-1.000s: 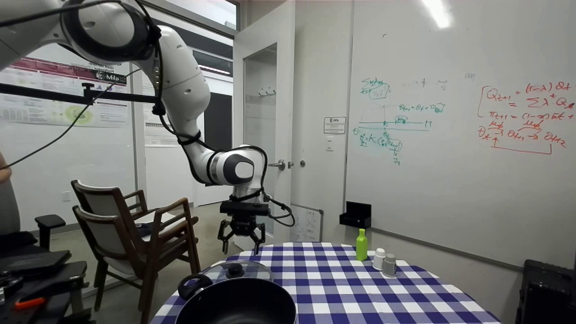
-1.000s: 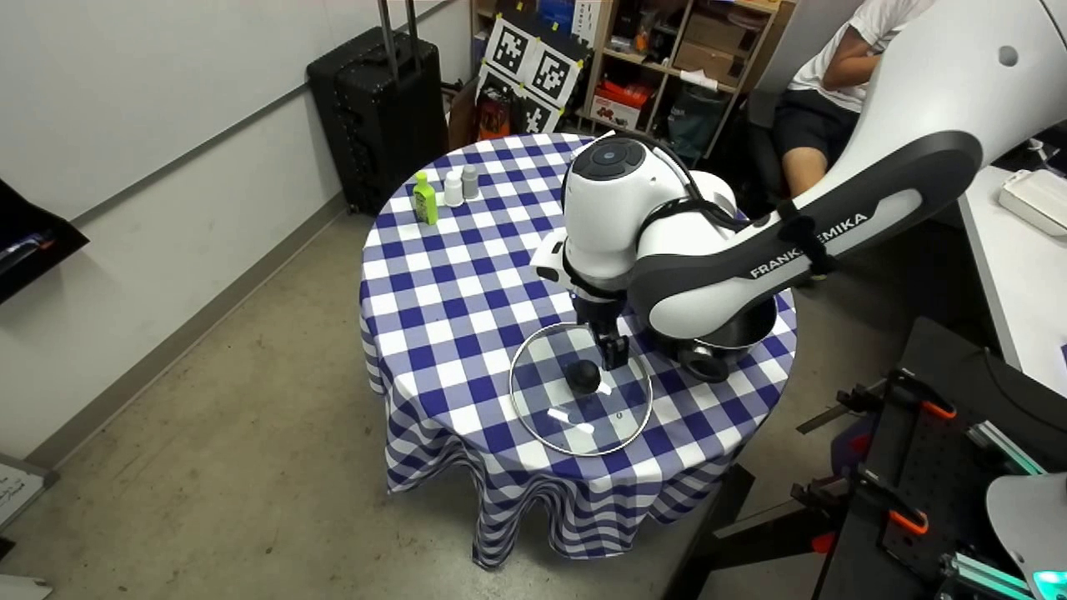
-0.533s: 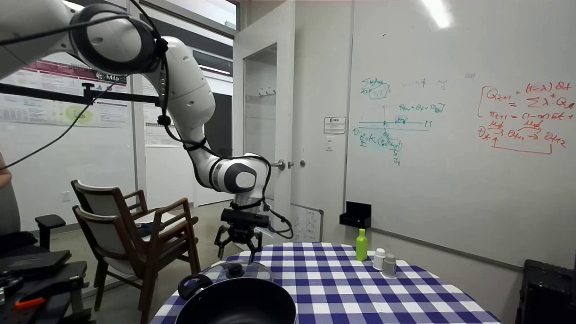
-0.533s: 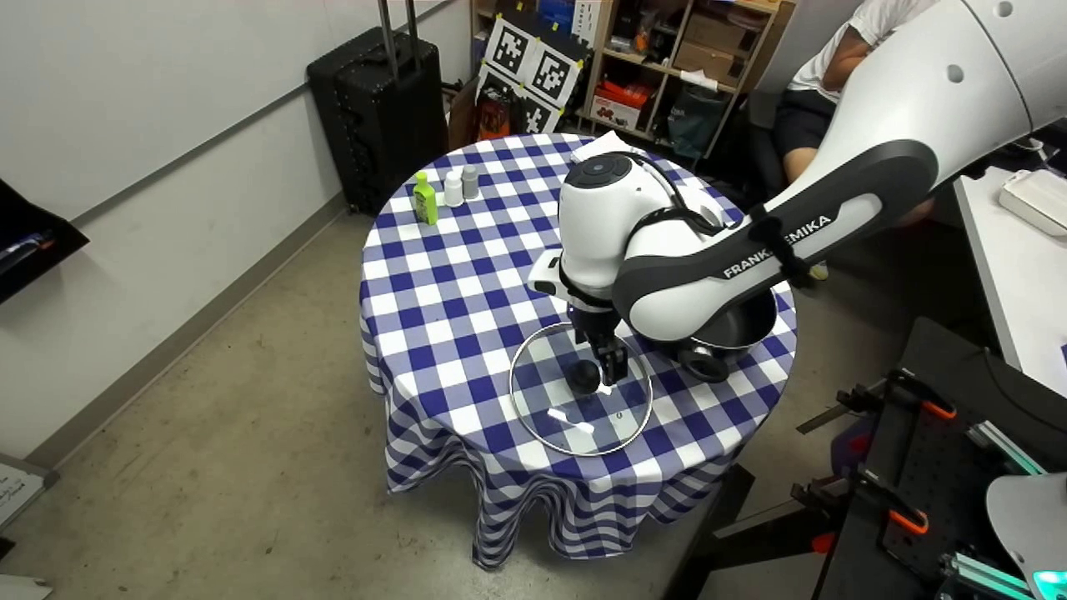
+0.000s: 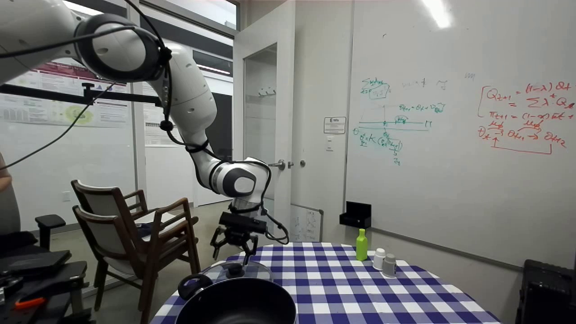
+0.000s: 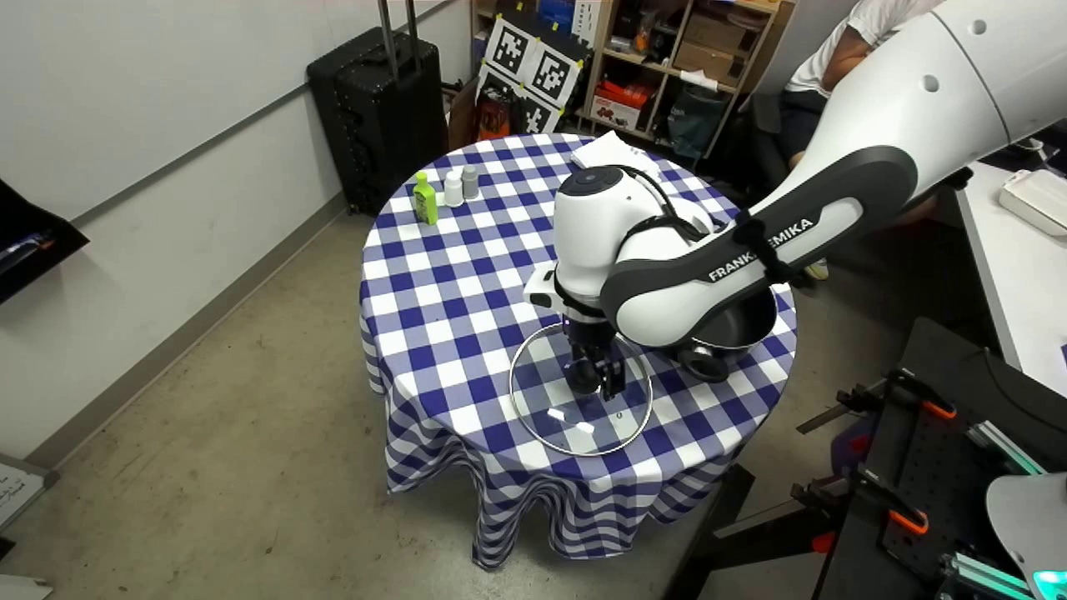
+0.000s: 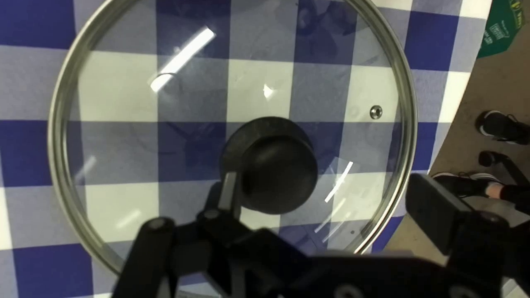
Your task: Put the glass lid on the black pot
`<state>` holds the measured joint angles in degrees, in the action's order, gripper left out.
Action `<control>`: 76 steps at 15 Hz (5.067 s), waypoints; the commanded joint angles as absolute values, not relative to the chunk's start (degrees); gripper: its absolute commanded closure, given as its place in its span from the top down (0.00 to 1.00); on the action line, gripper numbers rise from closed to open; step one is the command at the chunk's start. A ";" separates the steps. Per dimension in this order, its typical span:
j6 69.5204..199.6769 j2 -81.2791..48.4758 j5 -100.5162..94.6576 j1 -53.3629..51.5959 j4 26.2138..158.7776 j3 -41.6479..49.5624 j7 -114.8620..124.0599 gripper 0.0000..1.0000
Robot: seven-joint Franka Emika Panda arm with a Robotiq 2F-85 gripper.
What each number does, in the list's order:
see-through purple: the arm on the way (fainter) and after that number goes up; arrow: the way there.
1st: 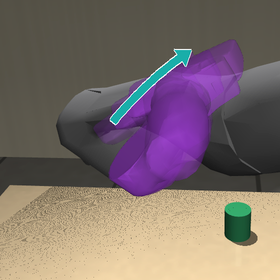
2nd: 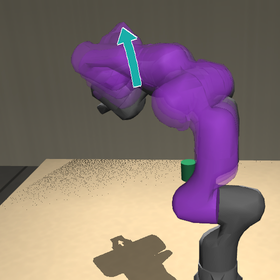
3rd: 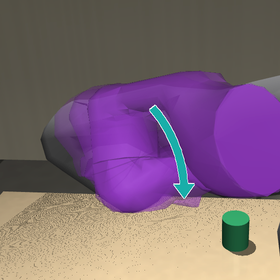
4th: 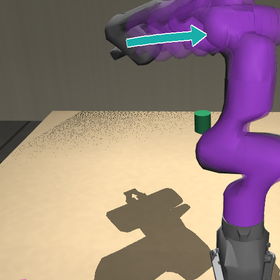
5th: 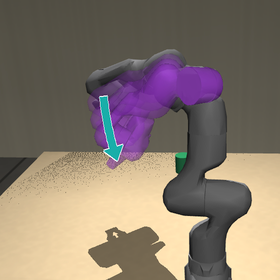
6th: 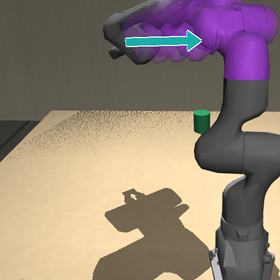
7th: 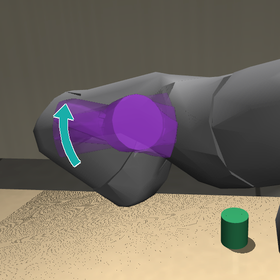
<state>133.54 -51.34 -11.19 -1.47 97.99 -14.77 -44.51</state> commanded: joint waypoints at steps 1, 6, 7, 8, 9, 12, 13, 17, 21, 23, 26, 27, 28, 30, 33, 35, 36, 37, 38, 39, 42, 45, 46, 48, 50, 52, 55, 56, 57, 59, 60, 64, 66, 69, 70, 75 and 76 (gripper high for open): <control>134.66 -52.98 -10.25 -2.06 95.96 -14.38 -45.20 1.00; 135.17 -54.42 -10.26 -2.07 94.53 -14.08 -44.95 1.00; 135.03 -54.62 -10.25 -2.02 94.34 -14.07 -45.02 1.00; 135.54 -54.69 -10.86 -2.62 94.27 -13.32 -44.14 1.00; 135.72 -54.86 -11.01 -2.77 94.09 -13.06 -43.95 1.00; 135.51 -55.39 -11.23 -3.03 93.40 -12.53 -44.07 0.74; 135.44 -55.50 -11.27 -3.10 93.24 -12.41 -44.06 0.71; 135.69 -55.64 -11.47 -3.46 92.93 -11.88 -43.65 0.46; 136.02 -55.35 -11.59 -3.90 92.68 -11.61 -42.88 0.26; 136.05 -55.26 -11.70 -4.04 92.67 -11.49 -42.84 0.25; 136.17 -53.53 -12.47 -4.38 93.66 -10.73 -42.32 0.25; 136.64 -52.60 -12.98 -4.61 94.43 -10.27 -41.91 0.25; 136.76 -51.78 -13.22 -4.61 94.91 -10.01 -41.75 0.25; 137.31 -49.93 -14.03 -5.04 95.99 -9.17 -41.24 0.25; 136.75 -47.51 -15.44 -5.39 96.61 -8.63 -40.71 0.25; 137.02 -45.47 -16.59 -5.94 97.24 -8.11 -39.96 0.25; 136.99 -44.26 -17.32 -6.23 97.75 -7.87 -39.52 0.25; 137.27 -43.29 -18.21 -6.58 98.19 -7.48 -39.04 0.25; 137.40 -42.09 -19.05 -6.90 98.83 -7.06 -38.51 0.25; 137.36 -41.07 -19.76 -7.07 99.32 -6.76 -37.86 0.25; 137.15 -37.70 -21.57 -7.23 101.09 -5.71 -35.76 0.25; 136.95 -34.42 -22.64 -6.86 103.11 -4.85 -33.65 0.25; 136.72 -33.40 -22.66 -6.59 103.77 -4.40 -32.74 0.25; 136.40 -31.80 -22.74 -6.01 105.25 -3.49 -31.23 0.25; 136.65 -30.33 -22.74 -5.22 107.17 -2.60 -29.62 0.25; 136.80 -29.33 -21.26 -3.29 109.04 -2.48 -29.17 0.25; 136.54 -27.07 -19.15 -0.09 112.26 -2.58 -28.93 0.25; 136.63 -26.02 -17.84 1.23 113.54 -2.81 -29.14 0.25; 136.72 -24.76 -15.96 2.77 114.92 -3.27 -29.84 0.25; 137.19 -22.29 -11.40 5.75 117.73 -3.97 -30.88 0.25; 137.55 -21.02 -8.72 7.22 119.46 -4.30 -31.52 0.25; 140.94 -16.92 1.43 11.06 126.45 -4.54 -32.63 0.25; 145.38 -16.25 1.59 10.55 130.02 -2.94 -29.46 0.25; 151.81 -15.85 3.06 10.95 134.59 -2.57 -27.62 0.25; 153.83 -15.89 3.95 11.27 135.74 -2.84 -27.28 0.25; 160.19 -15.36 5.37 12.03 139.34 -2.74 -24.83 0.25; 160.90 -14.98 5.90 12.66 139.81 -2.90 -24.72 0.25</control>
<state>158.18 -18.37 4.15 11.63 137.03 -2.64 -25.84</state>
